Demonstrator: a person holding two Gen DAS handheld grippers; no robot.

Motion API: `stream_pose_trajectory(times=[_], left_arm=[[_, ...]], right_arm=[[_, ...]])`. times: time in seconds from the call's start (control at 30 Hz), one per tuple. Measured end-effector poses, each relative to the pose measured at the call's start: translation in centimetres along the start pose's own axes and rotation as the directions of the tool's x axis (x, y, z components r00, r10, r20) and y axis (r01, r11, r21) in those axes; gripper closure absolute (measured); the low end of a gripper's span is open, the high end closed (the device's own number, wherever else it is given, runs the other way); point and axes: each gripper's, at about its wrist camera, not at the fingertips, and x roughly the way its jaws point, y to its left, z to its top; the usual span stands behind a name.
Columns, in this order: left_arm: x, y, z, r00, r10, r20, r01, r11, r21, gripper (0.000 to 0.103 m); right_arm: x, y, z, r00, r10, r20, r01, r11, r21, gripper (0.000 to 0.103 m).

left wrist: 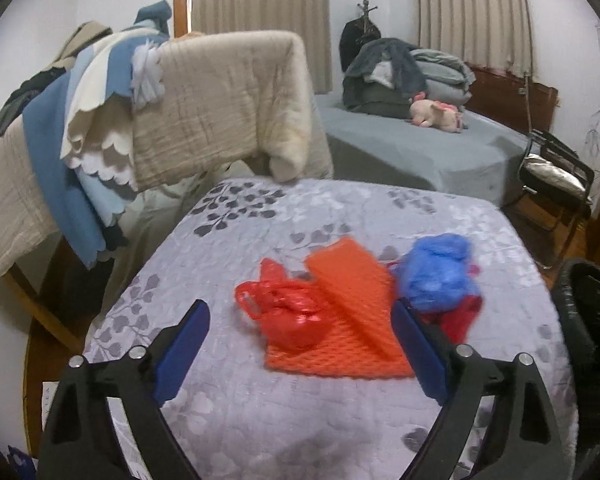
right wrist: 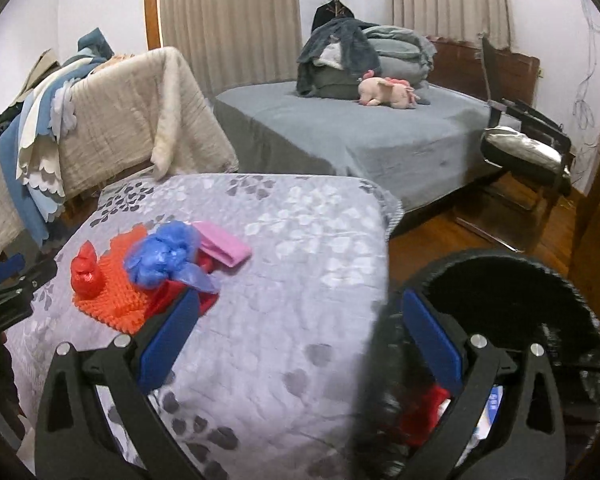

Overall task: Collect trash
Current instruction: 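Move both open grippers back toward the remaining items on the quilt, then grasp the knotted red plastic bag with the left gripper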

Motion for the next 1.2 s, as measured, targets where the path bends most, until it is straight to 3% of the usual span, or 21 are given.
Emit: stream_pose_trajectory(times=[0.47, 0.57, 0.7, 0.83, 1.0, 1.2], left_arm=[[6.8, 1.6, -0.6, 0.994, -0.009, -0.106, 0.008, 1.000, -0.015, 0.024], [7.9, 1.5, -0.7, 0.991, -0.045, -0.125, 0.042, 0.999, -0.027, 0.031], [8.5, 1.1, -0.7, 0.985, -0.102, -0.141, 0.098, 0.995, -0.032, 0.053], [7.8, 1.2, -0.5, 0.985, -0.122, -0.123, 0.118, 0.992, -0.045, 0.061], [5.4, 3.0, 0.1, 0.992, -0.111, -0.065, 0.105, 0.990, -0.089, 0.062], [3.6, 4.3, 0.9, 0.997, -0.076, -0.016, 0.074, 0.994, -0.078, 0.062]], right_arm=[[4.8, 4.0, 0.6, 0.999, 0.022, -0.045, -0.025, 0.998, -0.050, 0.005], [5.3, 4.5, 0.6, 0.998, 0.023, -0.053, -0.026, 0.998, -0.059, 0.005], [5.9, 5.0, 0.7, 0.998, 0.027, -0.061, -0.031, 0.997, -0.068, 0.005], [6.2, 5.7, 0.9, 0.997, 0.044, -0.064, -0.049, 0.996, -0.075, 0.005], [6.5, 6.9, 1.4, 0.995, 0.079, -0.055, -0.084, 0.993, -0.088, 0.005], [7.6, 8.8, 2.4, 0.990, 0.124, -0.062, -0.129, 0.988, -0.085, 0.005]])
